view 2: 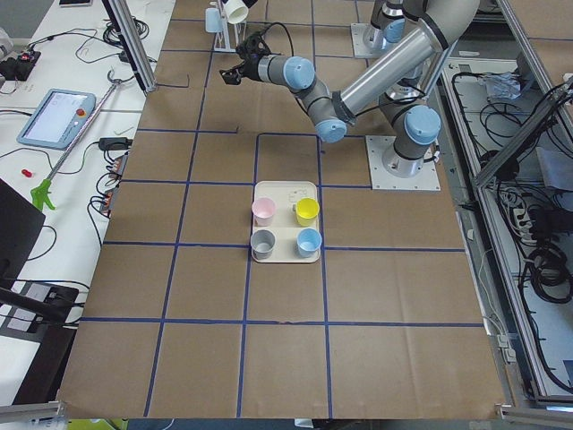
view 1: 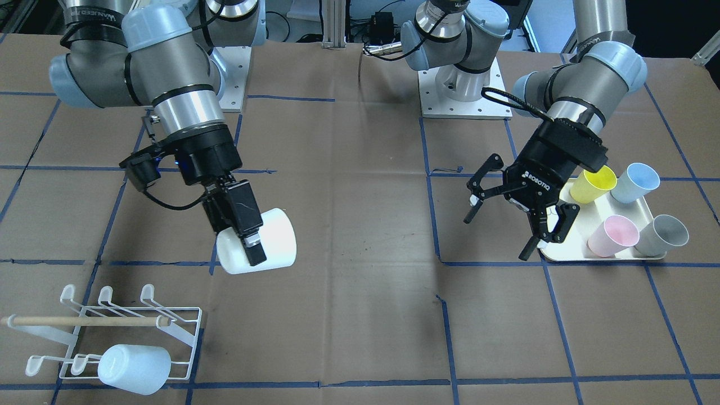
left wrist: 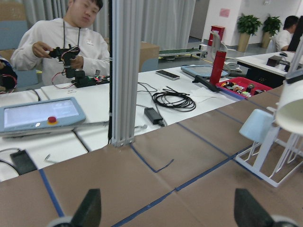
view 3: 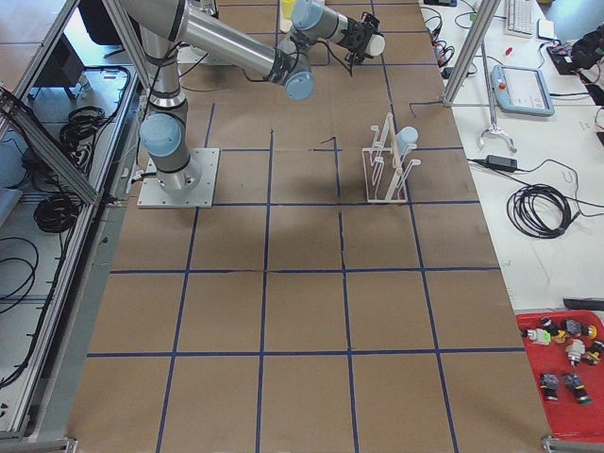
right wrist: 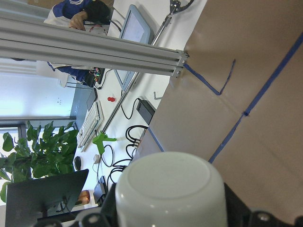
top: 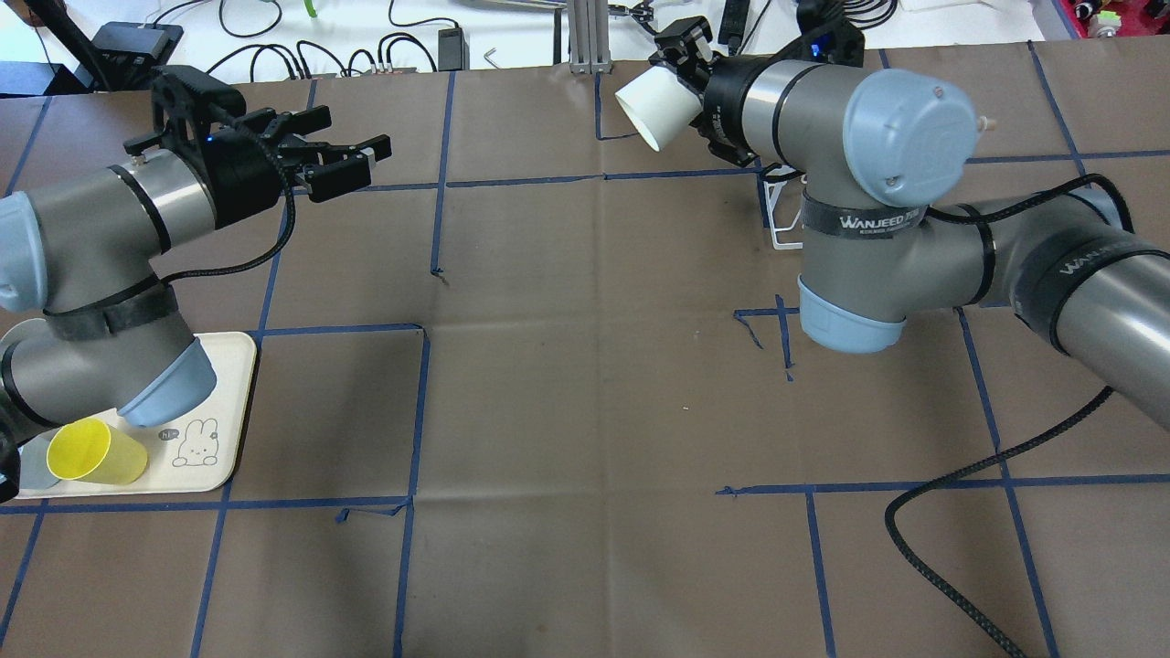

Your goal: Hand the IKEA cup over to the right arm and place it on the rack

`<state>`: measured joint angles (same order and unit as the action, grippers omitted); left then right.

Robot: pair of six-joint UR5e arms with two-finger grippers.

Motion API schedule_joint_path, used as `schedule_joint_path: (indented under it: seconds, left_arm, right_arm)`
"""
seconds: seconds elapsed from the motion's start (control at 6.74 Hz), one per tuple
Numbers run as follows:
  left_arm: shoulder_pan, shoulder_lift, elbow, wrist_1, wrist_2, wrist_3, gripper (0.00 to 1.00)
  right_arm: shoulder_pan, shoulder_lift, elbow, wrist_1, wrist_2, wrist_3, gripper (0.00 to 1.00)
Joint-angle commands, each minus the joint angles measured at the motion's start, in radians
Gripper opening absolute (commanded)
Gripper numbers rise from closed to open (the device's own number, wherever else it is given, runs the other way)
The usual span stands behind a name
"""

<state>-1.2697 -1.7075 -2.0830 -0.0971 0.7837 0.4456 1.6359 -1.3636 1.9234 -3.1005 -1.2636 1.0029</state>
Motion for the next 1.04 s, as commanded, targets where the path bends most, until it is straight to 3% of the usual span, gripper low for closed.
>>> schedule_joint_path:
  seconds: [0.0,0.3,0.45,0.59,0.74,0.89]
  left_arm:
    - [-0.159,-0.009,0.206,-0.387,0.432,-0.057,0.99]
    - [-0.284,0.002,0.334,-0.764,0.674,-0.265,0.99]
    - [-0.319,0.015,0.409,-0.976,0.757,-0.280,0.99]
    - [-0.321,0.037,0.499,-1.230,0.775,-0.283,0.99]
    - [-0.317,0.057,0.573,-1.377,0.776,-0.281,0.99]
    - [-0.309,0.065,0.575,-1.410,0.776,-0.278,0.99]
  right_arm:
    - [-0.109,0.009,0.000,-0.026,0.000,-0.401,0.09]
    - [-0.186,0.084,-0.012,-0.137,-0.003,-0.661,0.09]
    - [-0.224,0.134,-0.041,-0.209,-0.003,-0.797,0.09]
    - [-0.266,0.165,-0.088,-0.217,-0.003,-0.852,0.09]
    - [-0.307,0.210,-0.127,-0.218,-0.003,-0.945,0.09]
    - [-0.345,0.245,-0.148,-0.230,0.012,-1.007,0.09]
